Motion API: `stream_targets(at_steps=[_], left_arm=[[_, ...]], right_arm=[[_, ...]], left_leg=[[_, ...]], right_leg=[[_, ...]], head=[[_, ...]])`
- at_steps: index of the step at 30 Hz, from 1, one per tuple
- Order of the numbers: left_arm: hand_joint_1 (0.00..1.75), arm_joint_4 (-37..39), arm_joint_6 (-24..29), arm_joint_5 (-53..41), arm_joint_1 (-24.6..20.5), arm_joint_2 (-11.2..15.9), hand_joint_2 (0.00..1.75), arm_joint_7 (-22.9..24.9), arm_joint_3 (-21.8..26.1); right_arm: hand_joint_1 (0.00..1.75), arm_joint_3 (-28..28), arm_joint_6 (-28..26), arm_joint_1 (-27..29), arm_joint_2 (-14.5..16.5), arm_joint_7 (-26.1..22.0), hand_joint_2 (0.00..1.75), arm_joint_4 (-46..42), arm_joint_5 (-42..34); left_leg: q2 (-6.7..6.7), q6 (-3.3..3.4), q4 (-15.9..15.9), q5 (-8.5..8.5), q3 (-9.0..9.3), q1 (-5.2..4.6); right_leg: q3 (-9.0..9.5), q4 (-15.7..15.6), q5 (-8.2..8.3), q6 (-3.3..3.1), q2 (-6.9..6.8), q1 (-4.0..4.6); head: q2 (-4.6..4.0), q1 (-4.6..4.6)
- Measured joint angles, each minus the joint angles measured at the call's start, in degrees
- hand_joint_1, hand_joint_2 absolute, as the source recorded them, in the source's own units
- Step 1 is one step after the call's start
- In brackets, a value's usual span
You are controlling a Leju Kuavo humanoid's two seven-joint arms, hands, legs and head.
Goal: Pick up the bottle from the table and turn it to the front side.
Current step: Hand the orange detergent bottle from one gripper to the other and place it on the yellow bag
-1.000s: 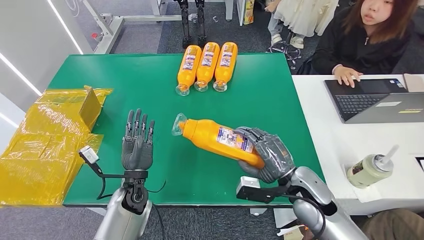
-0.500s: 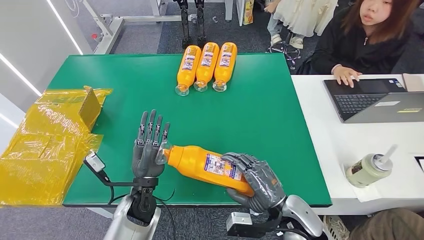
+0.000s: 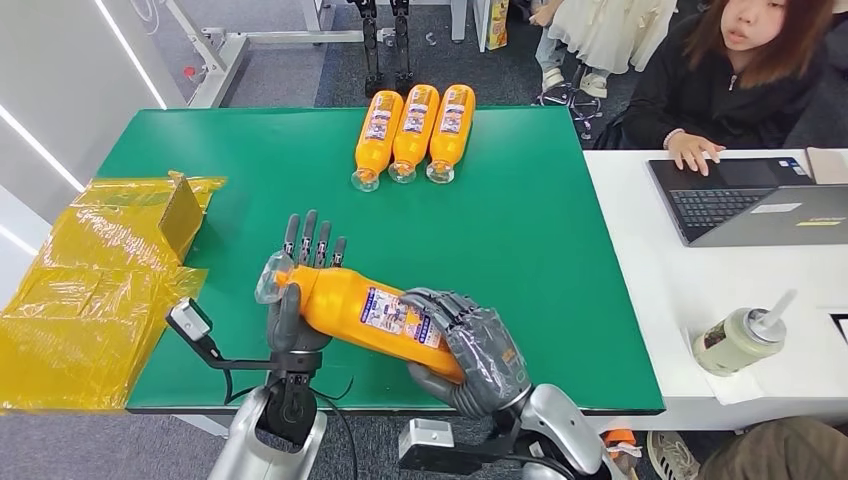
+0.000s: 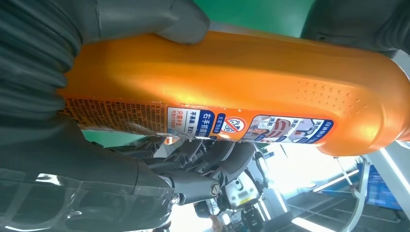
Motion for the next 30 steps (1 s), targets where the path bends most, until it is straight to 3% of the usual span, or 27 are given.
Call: stream_targets(at_steps=[4,5,8,9,30], left_arm=[[0.00,-1.35,0.03,0.16,0.57,0.10,1.75,0.62,-0.28],[0.24,-1.64,0.05,0.18,0.69,0.14,1.75,0.72,-0.34],[1.53,-2.28,0.10,0.19,0.90,0.21,1.75,0.78,-0.63],[1.72,-2.49,0.13,0.20,0.93,0.22,1.75,0.78,-0.77],[1.73,-4.38,0.88,0.66,1.01,0.29,1.75,0.74,-1.42]], right_arm=[[1.75,-0.19,1.87,-0.08,1.81,0.17,1.75,-0.69,0.80],[1.75,-0.24,2.27,-0.08,2.23,0.08,1.75,-0.76,0.89],[1.75,-0.35,3.03,-0.12,3.43,-0.08,1.75,-0.79,1.25],[1.75,-0.36,3.18,-0.18,3.77,-0.06,1.75,-0.78,1.42],[1.75,-0.55,5.15,-1.01,5.69,1.97,1.75,-0.72,2.47]], left_leg=[[0.00,0.00,0.00,0.00,0.00,0.00],[0.00,0.00,0.00,0.00,0.00,0.00],[0.00,0.00,0.00,0.00,0.00,0.00],[0.00,0.00,0.00,0.00,0.00,0.00],[0.01,0.00,0.01,0.00,0.02,0.00]], right_leg=[[0.00,0.00,0.00,0.00,0.00,0.00],[0.00,0.00,0.00,0.00,0.00,0.00],[0.00,0.00,0.00,0.00,0.00,0.00],[0.00,0.00,0.00,0.00,0.00,0.00],[-0.01,-0.01,0.00,0.00,0.01,0.00]], head=[[0.00,0.00],[0.00,0.00],[0.00,0.01],[0.00,0.01],[0.00,0.01]])
